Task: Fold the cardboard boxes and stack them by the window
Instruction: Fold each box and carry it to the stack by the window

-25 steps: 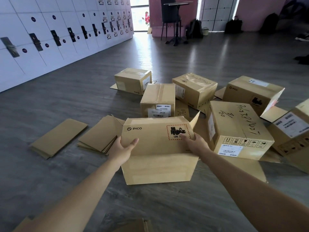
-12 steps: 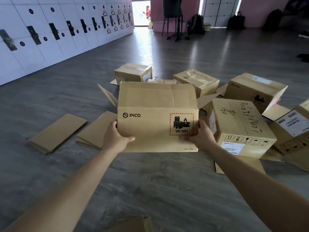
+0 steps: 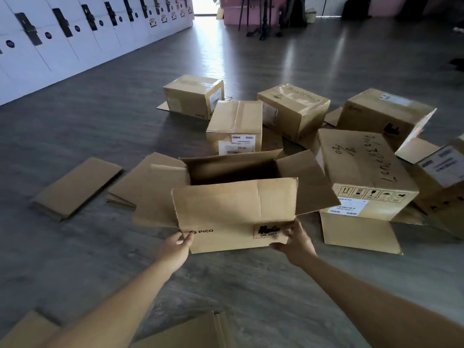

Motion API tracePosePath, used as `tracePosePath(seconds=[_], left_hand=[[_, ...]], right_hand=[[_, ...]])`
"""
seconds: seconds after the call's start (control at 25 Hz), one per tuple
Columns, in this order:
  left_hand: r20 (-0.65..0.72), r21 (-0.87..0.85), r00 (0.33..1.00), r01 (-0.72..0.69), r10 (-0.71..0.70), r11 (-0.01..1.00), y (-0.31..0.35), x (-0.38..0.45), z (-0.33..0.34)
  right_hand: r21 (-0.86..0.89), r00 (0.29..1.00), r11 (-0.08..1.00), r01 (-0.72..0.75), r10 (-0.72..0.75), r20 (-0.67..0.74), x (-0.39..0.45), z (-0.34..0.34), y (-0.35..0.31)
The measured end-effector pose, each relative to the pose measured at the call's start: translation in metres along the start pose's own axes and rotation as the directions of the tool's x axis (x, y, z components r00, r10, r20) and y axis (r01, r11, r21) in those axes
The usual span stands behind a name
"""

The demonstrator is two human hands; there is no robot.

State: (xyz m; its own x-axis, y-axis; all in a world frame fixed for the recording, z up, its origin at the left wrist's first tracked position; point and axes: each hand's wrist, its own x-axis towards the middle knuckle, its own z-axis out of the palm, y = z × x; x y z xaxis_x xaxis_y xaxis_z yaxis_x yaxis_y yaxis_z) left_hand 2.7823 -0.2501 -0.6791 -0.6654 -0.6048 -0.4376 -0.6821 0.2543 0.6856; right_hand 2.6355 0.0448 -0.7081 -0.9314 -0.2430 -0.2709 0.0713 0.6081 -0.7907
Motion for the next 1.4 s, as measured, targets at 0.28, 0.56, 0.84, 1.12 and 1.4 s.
tracePosePath(seconds=[0.28,0.56,0.84,1.12,1.4], left_hand=[[0.046,0.122,0.998,0.035,-0.041,0.992,-0.008,-0.017,0.023],[-0.420,0.428,0.704,-0.402,0.572,0.809,0.018,-0.047,-0.001],[-0.161,0.740,0.722,-0.363,0.673,0.566,0.098,-0.040,-0.024],[-0.101,0.752,0.748,-0.375,0.656,0.543,0.107,-0.056,-0.026],[0.427,0.781,0.870,-0.492,0.247,0.385,0.067,-0.042,0.008]], right_hand=[[-0.009,0.989,0.999,-0.037,0.038,0.143,-0.016,-0.006,0.010],[-0.520,0.879,0.807,0.280,-0.433,-0.199,-0.042,-0.029,-0.022],[-0.663,0.772,0.615,0.427,-0.630,-0.088,-0.030,-0.042,-0.101],[-0.528,0.938,0.782,0.331,-0.333,0.095,-0.020,-0.063,-0.136],[-0.651,0.912,0.642,0.405,-0.228,0.342,-0.030,-0.027,-0.098]])
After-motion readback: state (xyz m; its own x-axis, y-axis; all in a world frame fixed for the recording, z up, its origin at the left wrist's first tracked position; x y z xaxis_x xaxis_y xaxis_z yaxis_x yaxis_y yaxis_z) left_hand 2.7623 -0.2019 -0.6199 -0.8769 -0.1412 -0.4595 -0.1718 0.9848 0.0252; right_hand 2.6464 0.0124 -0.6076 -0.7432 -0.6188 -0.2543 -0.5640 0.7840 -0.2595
